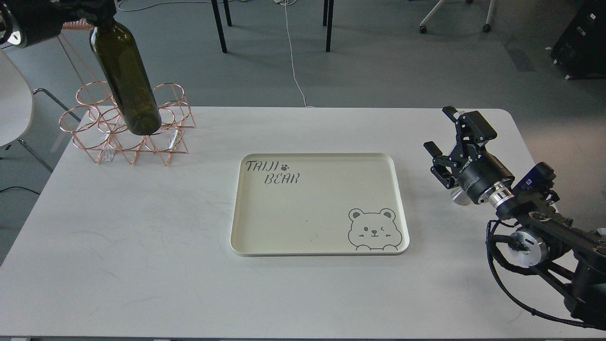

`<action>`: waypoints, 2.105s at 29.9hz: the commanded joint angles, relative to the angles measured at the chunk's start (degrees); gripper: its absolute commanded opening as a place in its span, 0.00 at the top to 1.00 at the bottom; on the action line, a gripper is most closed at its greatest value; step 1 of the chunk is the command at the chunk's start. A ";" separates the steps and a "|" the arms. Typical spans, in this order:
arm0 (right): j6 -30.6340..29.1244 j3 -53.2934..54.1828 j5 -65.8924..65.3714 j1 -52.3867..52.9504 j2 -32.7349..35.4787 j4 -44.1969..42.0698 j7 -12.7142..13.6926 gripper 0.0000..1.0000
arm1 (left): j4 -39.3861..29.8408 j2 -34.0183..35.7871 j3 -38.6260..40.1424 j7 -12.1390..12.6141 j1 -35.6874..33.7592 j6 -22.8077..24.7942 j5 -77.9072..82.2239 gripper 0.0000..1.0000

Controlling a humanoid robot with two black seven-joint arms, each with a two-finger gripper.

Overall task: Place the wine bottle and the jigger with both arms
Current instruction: 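Lower the bottle into a slot of the copper rack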

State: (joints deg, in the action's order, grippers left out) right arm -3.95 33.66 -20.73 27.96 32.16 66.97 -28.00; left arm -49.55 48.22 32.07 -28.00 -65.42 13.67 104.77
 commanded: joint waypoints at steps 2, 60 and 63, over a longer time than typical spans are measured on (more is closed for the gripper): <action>0.00 0.00 0.08 -0.01 0.00 0.00 0.00 0.03 | -0.02 -0.14 0.09 0.00 -0.24 -0.05 -0.18 0.93; 0.00 0.09 -0.01 -0.97 0.09 0.09 0.00 0.03 | 9.12 -7.17 -5.88 0.00 3.80 -6.73 -5.01 0.90; 0.00 0.09 -0.01 -0.97 0.09 0.09 0.00 0.03 | 9.56 -7.52 -5.88 0.00 4.51 -7.25 -5.27 0.90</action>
State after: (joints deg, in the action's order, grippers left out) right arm -3.95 33.75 -20.71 27.02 32.25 67.07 -28.00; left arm -40.43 41.13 26.18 -28.00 -61.46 6.76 99.79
